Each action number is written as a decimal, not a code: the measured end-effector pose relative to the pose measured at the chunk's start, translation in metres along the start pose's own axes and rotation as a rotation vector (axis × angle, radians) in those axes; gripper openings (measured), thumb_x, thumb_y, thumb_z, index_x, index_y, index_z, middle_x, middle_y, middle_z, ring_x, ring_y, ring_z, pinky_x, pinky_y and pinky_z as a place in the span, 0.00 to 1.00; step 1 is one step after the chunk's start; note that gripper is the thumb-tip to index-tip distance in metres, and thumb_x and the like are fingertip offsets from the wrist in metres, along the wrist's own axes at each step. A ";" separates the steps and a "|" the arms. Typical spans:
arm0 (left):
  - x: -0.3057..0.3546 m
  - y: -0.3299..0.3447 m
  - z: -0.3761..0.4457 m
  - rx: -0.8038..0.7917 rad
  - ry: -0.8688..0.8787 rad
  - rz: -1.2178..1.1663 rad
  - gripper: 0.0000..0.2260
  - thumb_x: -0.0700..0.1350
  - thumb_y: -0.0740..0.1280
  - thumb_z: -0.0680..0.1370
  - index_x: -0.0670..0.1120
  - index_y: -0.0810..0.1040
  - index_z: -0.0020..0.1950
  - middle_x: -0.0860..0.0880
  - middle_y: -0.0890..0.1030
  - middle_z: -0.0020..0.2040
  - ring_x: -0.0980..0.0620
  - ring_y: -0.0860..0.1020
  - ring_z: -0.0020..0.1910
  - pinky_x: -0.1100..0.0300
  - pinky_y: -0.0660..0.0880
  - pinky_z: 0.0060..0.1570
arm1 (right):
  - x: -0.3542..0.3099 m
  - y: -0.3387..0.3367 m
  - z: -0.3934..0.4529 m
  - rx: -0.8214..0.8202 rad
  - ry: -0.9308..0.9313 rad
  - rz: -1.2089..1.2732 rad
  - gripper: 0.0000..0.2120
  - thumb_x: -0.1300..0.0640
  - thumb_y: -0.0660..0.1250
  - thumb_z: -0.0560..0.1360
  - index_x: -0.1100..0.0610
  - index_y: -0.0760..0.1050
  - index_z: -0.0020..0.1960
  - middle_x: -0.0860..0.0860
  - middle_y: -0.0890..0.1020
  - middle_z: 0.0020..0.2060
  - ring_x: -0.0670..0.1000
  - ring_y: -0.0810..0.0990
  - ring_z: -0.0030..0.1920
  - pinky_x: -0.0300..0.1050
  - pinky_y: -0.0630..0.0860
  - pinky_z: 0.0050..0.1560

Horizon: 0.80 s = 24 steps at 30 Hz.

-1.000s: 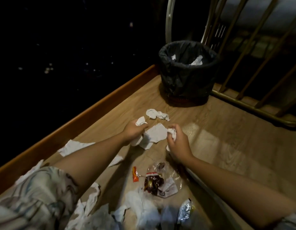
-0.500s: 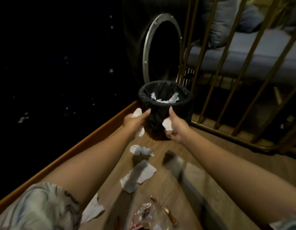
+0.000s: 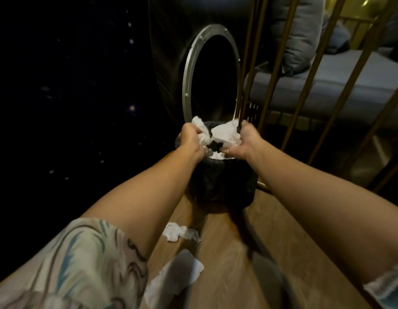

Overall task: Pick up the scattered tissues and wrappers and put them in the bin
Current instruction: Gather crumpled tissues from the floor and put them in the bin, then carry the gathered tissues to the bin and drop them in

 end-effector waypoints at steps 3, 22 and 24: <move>-0.002 0.007 0.008 -0.035 0.102 0.043 0.30 0.29 0.57 0.65 0.34 0.69 0.68 0.37 0.76 0.55 0.38 0.78 0.50 0.48 0.78 0.52 | 0.007 -0.007 0.009 -0.058 -0.014 0.096 0.23 0.45 0.51 0.82 0.61 0.71 0.64 0.61 0.76 0.62 0.64 0.74 0.64 0.65 0.65 0.67; -0.112 -0.213 -0.062 -0.081 0.045 0.968 0.14 0.30 0.61 0.78 0.42 0.75 0.60 0.47 0.78 0.52 0.55 0.76 0.47 0.68 0.74 0.40 | 0.252 -0.094 -0.020 -0.077 -0.031 -1.351 0.15 0.41 0.64 0.75 0.49 0.75 0.55 0.50 0.78 0.57 0.50 0.77 0.54 0.44 0.74 0.51; -0.122 -0.251 -0.073 -0.122 0.006 1.120 0.10 0.36 0.66 0.77 0.46 0.76 0.56 0.51 0.78 0.50 0.60 0.77 0.43 0.70 0.72 0.35 | 0.295 -0.105 -0.029 -0.108 0.044 -1.540 0.40 0.28 0.64 0.65 0.45 0.63 0.71 0.52 0.64 0.72 0.57 0.66 0.69 0.54 0.66 0.67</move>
Point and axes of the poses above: each hand's wrist, its own z-axis towards the middle knuckle, its own y-axis out of the palm, x = y × z, the point moved 10 cm from there along z, towards the middle knuckle
